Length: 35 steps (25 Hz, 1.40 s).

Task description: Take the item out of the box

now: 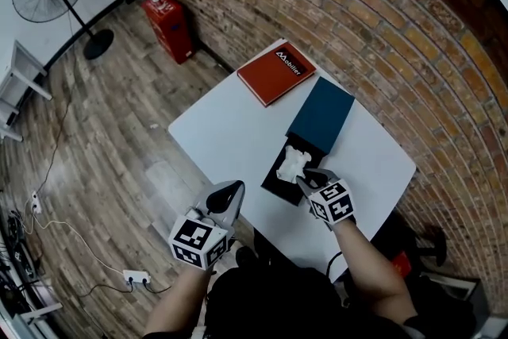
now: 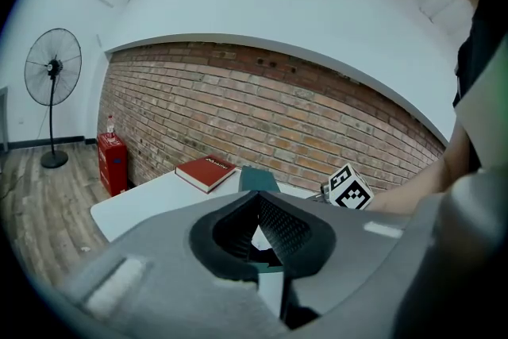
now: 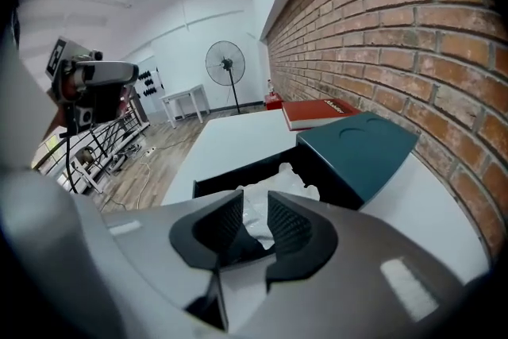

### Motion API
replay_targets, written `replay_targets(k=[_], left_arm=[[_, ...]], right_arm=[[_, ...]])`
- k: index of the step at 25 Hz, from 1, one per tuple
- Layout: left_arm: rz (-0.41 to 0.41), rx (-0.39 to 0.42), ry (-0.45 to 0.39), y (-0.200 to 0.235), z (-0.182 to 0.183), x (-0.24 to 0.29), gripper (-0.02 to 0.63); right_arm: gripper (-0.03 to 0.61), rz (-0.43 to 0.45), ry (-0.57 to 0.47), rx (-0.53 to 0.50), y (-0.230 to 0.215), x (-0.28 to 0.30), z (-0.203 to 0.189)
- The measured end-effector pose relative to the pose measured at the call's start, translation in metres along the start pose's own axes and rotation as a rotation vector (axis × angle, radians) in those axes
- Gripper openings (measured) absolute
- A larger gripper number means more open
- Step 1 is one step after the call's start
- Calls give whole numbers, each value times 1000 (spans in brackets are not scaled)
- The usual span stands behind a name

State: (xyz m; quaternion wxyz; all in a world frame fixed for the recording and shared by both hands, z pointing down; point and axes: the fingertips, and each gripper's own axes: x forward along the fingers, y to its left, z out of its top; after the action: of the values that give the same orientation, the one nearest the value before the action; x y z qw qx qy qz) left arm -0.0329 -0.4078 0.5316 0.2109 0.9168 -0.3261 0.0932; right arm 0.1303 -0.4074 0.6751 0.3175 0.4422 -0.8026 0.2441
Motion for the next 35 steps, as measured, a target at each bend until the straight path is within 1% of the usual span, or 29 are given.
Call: replay_targets(k=[3,10,13,18,20,23,29,31,33,35], left_arm=[[-6,0,6,0,-2,1,0],[-7,-10,-3,4,-2,0,0],[-4,-14,-21,7,3,-5,0],[15,-17,-56,11,11,-16,0],[24,-20,-67,14,15,-23,0],[30,-20,-79,17,19,-33,0],[45,-33,-94,21,20,-45,0],[45,-36,-96,22,18,-48,0],[45,-41,-99,22,17,-50,0],[43,-47,-97,21,16,-50,0]], right_arm=[[108,-14,35,1,-7,10,-6],[144,-64,145,-47,-18,28,-20],[147,-61,216,-60,-16,34,-27],[147,-102,354,-174,-26,45,-42],[149,-115,393,-159,-27,44,-46],[153,-124,405,-122,-27,45,-44],[141,-132,439,-137,-28,51,-41],[122,-139,449,-160,-27,49,-42],[85,-146,437,-183,-28,50,-41],[71,-149,420,-174,-30,48,-40]])
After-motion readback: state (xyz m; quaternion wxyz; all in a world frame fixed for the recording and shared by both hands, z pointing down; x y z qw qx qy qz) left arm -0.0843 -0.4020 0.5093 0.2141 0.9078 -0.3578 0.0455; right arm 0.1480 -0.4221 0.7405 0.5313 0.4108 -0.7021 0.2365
